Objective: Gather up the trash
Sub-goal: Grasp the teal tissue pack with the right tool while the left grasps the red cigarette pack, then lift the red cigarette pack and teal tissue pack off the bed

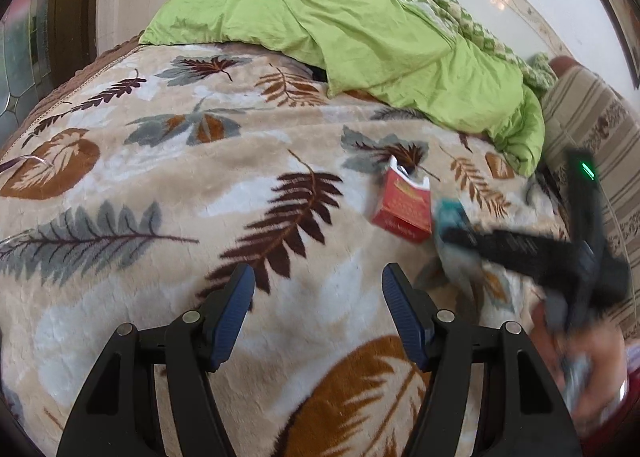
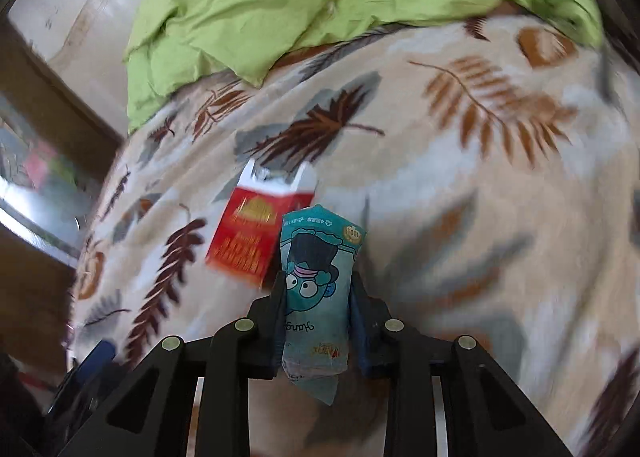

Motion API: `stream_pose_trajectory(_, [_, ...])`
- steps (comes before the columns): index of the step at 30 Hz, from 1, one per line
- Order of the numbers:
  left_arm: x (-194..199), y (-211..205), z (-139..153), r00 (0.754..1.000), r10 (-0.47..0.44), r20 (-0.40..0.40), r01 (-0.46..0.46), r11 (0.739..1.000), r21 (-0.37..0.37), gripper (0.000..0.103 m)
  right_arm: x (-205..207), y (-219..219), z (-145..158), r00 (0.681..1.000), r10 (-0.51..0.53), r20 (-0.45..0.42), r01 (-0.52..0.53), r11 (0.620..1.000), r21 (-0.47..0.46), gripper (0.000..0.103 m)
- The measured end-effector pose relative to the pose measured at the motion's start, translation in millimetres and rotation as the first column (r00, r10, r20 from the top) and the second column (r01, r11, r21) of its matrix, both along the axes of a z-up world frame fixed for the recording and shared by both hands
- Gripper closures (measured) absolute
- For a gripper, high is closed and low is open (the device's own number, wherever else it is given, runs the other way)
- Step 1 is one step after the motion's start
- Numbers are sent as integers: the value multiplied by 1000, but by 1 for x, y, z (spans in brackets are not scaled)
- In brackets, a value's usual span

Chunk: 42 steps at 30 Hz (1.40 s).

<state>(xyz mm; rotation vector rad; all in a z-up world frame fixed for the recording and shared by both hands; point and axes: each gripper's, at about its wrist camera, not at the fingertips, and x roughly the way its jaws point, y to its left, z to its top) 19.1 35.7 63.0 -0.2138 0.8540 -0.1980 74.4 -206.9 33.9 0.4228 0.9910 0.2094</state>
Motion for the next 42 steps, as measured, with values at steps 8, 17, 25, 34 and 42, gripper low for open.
stream_pose_trajectory(8, [35, -30, -1, 997, -77, 27, 77, 997, -12, 29, -79, -23, 4, 983, -185, -12, 185, 983, -18, 74])
stream_pose_trajectory(17, [75, -111, -16, 981, -192, 11, 185, 961, 207, 20, -69, -45, 0, 968, -250, 5, 250, 967, -40, 73])
stream_pose_trajectory(25, [106, -119, -40, 986, -163, -40, 168, 965, 204, 44, -60, -52, -3, 967, -253, -4, 253, 966, -48, 73])
stream_pose_trajectory(34, [81, -105, -28, 992, -123, 16, 118, 976, 182, 48, -62, -40, 7, 975, -214, 58, 218, 972, -84, 73])
stream_pose_trajectory(42, [23, -88, 5, 991, -93, 97, 69, 973, 222, 47, -79, -22, 27, 975, -148, 165, 167, 980, -106, 73])
